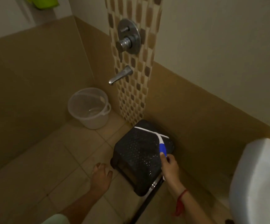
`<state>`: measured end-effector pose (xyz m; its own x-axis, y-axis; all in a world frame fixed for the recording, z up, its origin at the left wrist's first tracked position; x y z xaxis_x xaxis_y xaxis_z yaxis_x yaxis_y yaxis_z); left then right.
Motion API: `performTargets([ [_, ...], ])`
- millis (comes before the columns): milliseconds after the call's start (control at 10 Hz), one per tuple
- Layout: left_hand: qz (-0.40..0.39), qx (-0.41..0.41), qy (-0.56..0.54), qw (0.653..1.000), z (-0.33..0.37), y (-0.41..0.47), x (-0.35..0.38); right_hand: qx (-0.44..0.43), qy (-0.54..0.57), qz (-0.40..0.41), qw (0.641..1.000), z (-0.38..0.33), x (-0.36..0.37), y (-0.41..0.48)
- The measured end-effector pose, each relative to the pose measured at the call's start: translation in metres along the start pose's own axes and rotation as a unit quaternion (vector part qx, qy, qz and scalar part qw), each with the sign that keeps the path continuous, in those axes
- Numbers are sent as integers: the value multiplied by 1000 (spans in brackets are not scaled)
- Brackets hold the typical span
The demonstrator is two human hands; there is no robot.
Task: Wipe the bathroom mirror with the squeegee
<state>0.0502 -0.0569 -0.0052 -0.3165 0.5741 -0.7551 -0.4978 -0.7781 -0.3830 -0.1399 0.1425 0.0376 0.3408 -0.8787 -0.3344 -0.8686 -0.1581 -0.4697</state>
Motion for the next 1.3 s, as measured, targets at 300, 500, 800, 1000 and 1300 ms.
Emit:
performTargets([
  [300,10,61,82,995,-34,35,49,-71,-12,0,997,43,69,54],
  [500,38,93,70,993,-26,61,68,-112,-64,-2,992,68,93,83],
  [800,36,39,57,997,-50,66,91,-30,-119,3,992,128,97,118],
  [1000,52,-4,-26,998,-48,61,90,5,-148,-18,989,123,92,119],
  [1300,-44,-126,-341,931,23,26,76,-93,-118,-12,989,57,73,26],
])
Point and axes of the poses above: each hand's wrist, its own y-axis towards the middle knuckle, its own x-axis out of the palm, z = x × y, the point moved 5 cm from there along y, towards the middle knuckle, and after that the axes turned 4 degrees about z, right-handed, at the moved point
